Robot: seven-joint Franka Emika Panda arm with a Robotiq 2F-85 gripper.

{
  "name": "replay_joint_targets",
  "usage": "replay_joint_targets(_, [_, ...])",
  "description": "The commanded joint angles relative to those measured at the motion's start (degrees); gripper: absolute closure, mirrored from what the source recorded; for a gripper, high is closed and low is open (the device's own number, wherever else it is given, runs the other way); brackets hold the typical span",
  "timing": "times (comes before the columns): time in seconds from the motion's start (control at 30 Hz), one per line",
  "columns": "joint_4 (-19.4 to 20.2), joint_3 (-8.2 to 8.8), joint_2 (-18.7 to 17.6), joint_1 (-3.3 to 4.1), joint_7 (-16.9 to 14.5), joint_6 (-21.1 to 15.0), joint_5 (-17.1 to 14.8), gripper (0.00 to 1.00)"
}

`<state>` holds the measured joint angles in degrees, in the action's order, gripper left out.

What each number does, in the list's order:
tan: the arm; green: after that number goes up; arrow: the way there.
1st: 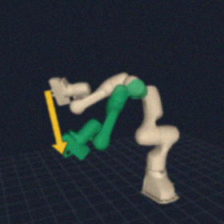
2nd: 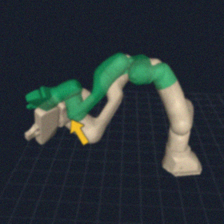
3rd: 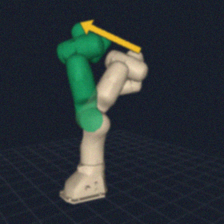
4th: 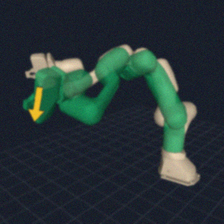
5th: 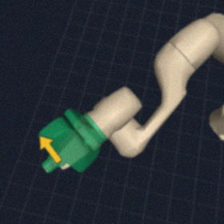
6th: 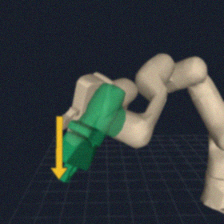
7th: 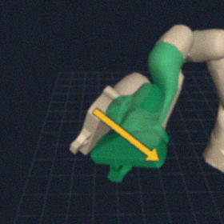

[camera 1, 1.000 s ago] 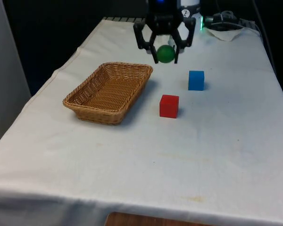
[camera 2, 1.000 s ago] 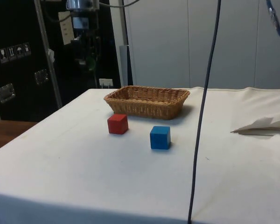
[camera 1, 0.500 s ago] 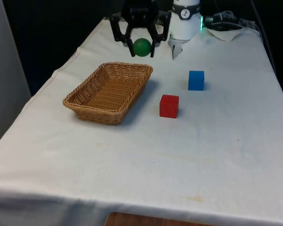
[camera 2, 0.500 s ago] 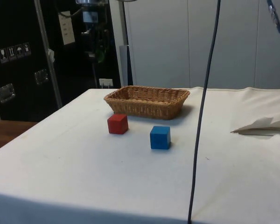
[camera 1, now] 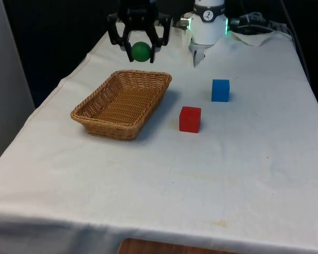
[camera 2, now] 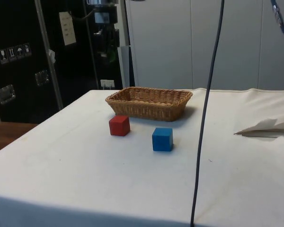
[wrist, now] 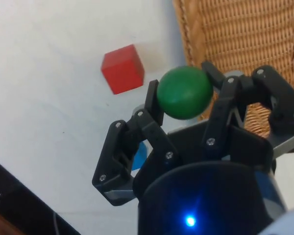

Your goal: Place all non-red objects into the basket.

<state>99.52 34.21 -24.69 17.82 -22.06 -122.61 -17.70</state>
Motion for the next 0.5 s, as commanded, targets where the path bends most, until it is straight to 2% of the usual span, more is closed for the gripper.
replay_joint_targets(0.0, [0.63, 0.34, 0.23, 0.00, -0.34, -0.63, 0.17, 1.00])
replay_joint_targets(0.13, [1.15, 1.03, 0.00, 0.00, -0.92, -0.34, 0.00, 1.00])
replay_joint_targets(0.43, [4.58, 2.69, 0.11, -0.06, -2.64, -2.98, -0.06, 1.00])
replay_joint_targets(0.47, [4.13, 2.69, 0.00, -0.06, -2.41, -2.06, 0.00, 1.00])
